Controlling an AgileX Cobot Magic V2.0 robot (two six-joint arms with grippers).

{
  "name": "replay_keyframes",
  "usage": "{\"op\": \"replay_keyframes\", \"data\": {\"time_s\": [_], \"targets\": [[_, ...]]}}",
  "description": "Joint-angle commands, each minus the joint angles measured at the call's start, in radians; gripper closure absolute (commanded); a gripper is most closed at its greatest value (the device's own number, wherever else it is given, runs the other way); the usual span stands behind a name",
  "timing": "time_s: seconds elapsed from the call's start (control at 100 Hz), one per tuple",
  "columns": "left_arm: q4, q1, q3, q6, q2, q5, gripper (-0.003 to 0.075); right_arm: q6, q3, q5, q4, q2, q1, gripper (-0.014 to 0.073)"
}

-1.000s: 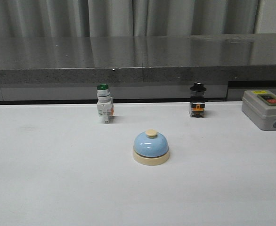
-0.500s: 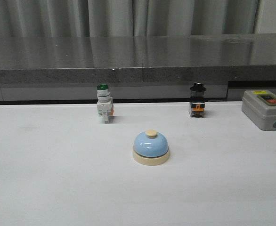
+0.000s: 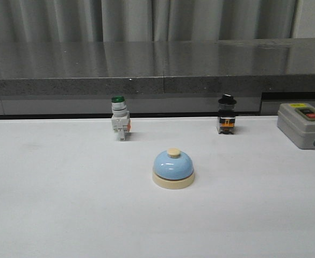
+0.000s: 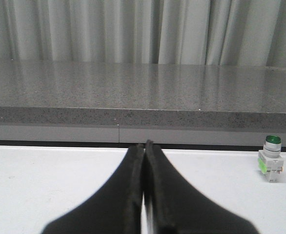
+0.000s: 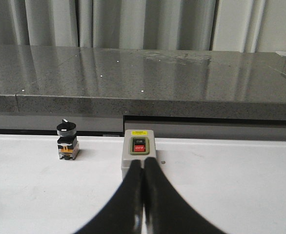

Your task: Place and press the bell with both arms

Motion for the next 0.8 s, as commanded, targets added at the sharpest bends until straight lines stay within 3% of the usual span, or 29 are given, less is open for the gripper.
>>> {"op": "replay_keyframes", "data": {"time_s": [0.0,0.38,0.51,0.79], "targets": [[-0.002,0.001,0.041,-0.006,-0.029,-0.077,0.0741,-0.002,-0.095,-0.011,-0.011,0.05,-0.004,0.0654],[-0.002,0.001,0.041,-0.006,-0.029,-0.077,0.0741,-0.002,-0.408,0.059,-0.006,0.541,-0.003,0.0654],[-0.002,0.001,0.041,-0.006,-0.029,-0.077,0.0741,-0.002,-0.558,0.143,0.01,0.722,0.013,0.0654],[-0.002,0.001,0.041,-0.006,-0.029,-0.077,0.0741,-0.002,-0.87,0.358,0.032,1.077,0.176,0.0654]]}}
